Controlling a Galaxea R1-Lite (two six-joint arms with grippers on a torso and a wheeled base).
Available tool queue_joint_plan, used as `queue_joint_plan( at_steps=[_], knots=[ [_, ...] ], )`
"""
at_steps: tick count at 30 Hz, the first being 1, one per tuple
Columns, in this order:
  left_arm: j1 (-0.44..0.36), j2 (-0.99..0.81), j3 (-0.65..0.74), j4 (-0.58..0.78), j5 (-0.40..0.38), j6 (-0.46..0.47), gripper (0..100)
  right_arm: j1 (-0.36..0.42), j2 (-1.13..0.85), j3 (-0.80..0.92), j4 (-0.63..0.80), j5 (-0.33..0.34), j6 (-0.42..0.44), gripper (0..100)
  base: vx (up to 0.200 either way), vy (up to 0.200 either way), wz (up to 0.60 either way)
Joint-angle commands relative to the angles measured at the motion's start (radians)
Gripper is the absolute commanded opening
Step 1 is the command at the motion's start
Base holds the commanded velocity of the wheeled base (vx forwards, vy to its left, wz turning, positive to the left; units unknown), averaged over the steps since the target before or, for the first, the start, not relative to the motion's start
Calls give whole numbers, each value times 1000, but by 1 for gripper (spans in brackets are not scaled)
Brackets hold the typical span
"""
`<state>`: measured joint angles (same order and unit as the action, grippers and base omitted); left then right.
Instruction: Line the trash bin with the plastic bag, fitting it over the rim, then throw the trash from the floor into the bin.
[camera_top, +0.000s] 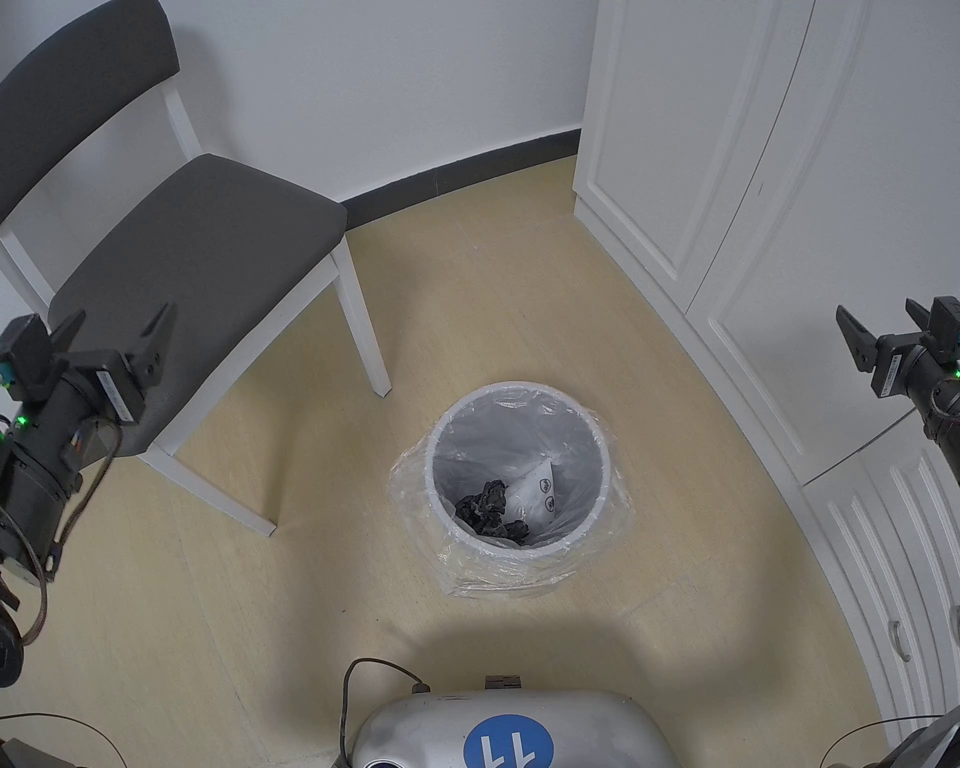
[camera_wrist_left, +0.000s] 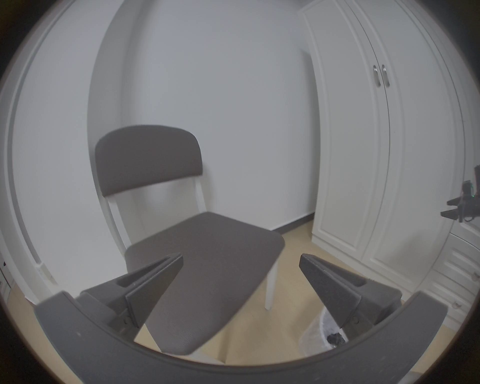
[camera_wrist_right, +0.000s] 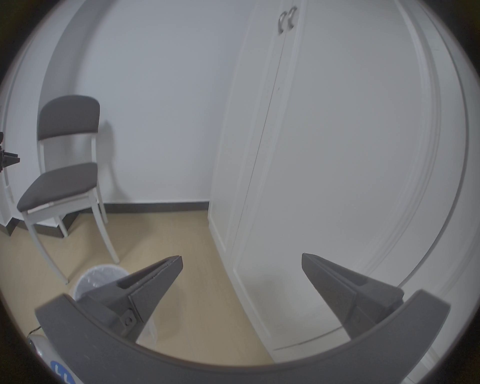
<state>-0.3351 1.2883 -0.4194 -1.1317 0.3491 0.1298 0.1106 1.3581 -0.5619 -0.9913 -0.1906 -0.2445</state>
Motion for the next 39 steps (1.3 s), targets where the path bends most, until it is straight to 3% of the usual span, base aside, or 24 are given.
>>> queue_joint_plan(
  at_steps=[1,9,19,31,39],
  knots=[
    [68,-63,-64,-2,-1,27,100,-3,4,51,-118,0,4,100,0,0,0],
    [111,-70,-95,-17,-1,27,100,-12,36,45,-290,0,151,100,0,0,0],
    [111,-145,-121,-8,-1,27,100,-14,42,53,-461,-1,185,100,0,0,0],
    [154,-271,-122,1,-1,28,100,-45,-106,96,-464,-39,180,100,0,0,0],
    [162,-477,-121,184,10,53,100,-46,-349,221,-352,-72,177,100,0,0,0]
  ],
)
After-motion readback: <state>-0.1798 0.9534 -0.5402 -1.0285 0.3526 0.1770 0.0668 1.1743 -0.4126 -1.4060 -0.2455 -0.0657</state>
